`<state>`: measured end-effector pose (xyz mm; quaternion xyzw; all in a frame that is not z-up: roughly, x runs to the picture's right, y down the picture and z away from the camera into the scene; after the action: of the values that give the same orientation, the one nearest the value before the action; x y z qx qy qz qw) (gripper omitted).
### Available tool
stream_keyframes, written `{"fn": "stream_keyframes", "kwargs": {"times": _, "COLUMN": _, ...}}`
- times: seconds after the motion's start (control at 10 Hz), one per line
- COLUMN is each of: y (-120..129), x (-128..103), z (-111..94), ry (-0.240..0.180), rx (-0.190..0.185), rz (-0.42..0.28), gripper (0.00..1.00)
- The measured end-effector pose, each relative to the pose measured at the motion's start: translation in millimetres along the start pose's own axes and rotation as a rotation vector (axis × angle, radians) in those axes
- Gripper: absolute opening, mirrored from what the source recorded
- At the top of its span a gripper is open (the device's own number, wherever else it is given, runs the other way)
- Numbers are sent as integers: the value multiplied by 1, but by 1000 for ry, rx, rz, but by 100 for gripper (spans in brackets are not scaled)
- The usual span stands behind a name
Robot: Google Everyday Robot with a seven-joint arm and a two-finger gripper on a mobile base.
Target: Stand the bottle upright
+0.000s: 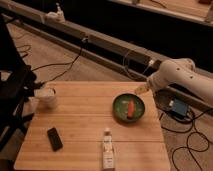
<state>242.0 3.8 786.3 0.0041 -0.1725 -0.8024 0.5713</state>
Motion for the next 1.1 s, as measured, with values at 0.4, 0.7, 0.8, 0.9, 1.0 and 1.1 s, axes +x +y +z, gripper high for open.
{"fn": "stream_keyframes", "kwargs": {"times": 0.4, "y": -1, "x": -1, "z": 0, "ry": -3, "rx": 3, "rz": 1, "gripper": 75}}
{"fn": "stream_keyframes", "kwargs": {"times": 0.7, "y": -9, "x": -9, "z": 4, "ry": -53, "rx": 24, "rz": -10, "gripper": 75}}
{"fn": "stream_keyframes", "kwargs": {"times": 0.8, "y": -15, "x": -13, "z": 4, "ry": -82, "rx": 29, "rz": -28, "gripper": 75}}
{"fn": "stream_keyframes", "kwargs": {"times": 0.9, "y": -21, "x": -17, "z": 4, "ry": -102, "rx": 32, "rz": -43, "gripper": 75}}
{"fn": "stream_keyframes", "kwargs": {"times": 1.0, "y": -28, "x": -20, "z": 5, "ry": -122, "rx": 30, "rz": -67, "gripper": 75}}
{"fn": "stream_keyframes", "kwargs": {"times": 1.1, "y": -37, "x": -22, "z": 6, "ry": -140, "rx": 21, "rz": -92, "gripper": 75}}
